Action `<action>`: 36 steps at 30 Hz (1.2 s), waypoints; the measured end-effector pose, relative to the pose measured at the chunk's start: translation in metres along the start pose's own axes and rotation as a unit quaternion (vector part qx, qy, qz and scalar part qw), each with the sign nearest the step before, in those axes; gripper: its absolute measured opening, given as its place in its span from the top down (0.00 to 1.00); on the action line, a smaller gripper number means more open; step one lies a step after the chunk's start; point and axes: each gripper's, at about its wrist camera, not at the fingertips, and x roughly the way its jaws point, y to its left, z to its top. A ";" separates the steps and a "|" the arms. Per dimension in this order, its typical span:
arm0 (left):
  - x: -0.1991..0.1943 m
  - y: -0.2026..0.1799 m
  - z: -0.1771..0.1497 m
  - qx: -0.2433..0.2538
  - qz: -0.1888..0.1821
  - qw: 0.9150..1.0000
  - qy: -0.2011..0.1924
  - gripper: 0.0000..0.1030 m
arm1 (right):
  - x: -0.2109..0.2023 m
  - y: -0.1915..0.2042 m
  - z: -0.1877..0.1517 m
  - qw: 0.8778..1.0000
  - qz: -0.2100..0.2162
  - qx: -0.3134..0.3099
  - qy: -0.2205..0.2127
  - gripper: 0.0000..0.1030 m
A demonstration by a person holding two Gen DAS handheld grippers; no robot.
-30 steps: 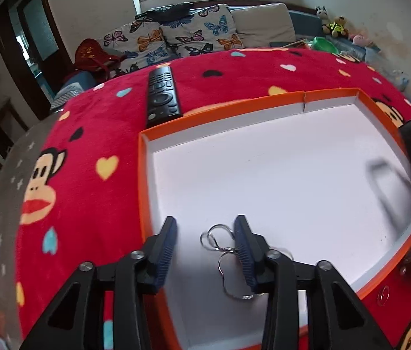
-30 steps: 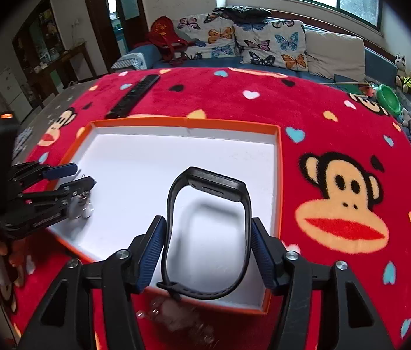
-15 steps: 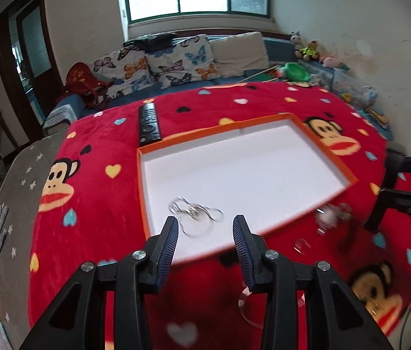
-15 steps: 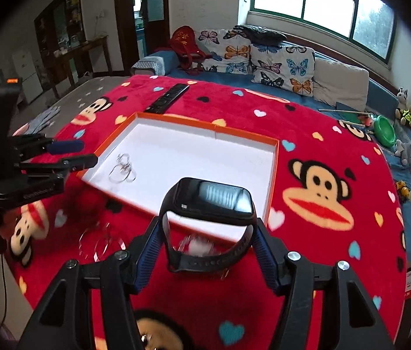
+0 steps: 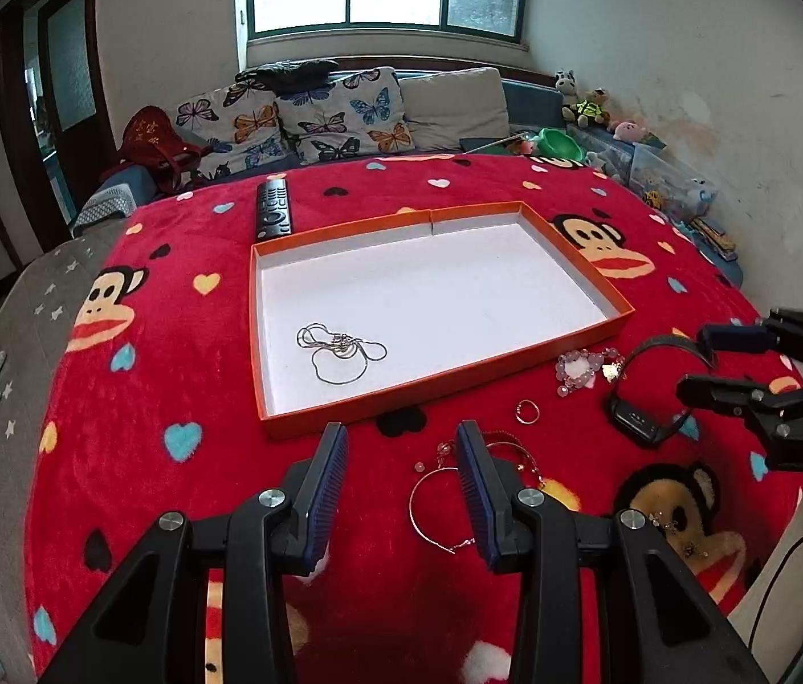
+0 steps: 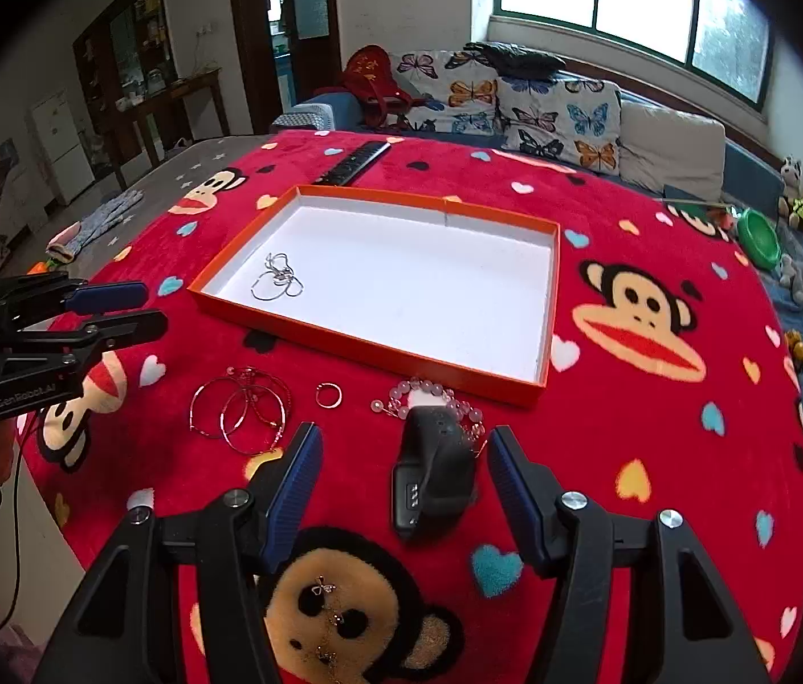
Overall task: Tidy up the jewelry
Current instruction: 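Carry the black watch band in the right tool toward the orange box, then lower the watch band into the box and open the right tool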
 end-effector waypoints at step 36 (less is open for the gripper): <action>0.054 0.003 0.001 -0.003 -0.025 0.999 0.036 0.59 | 0.050 -0.038 0.076 0.998 0.028 0.057 -0.023 0.83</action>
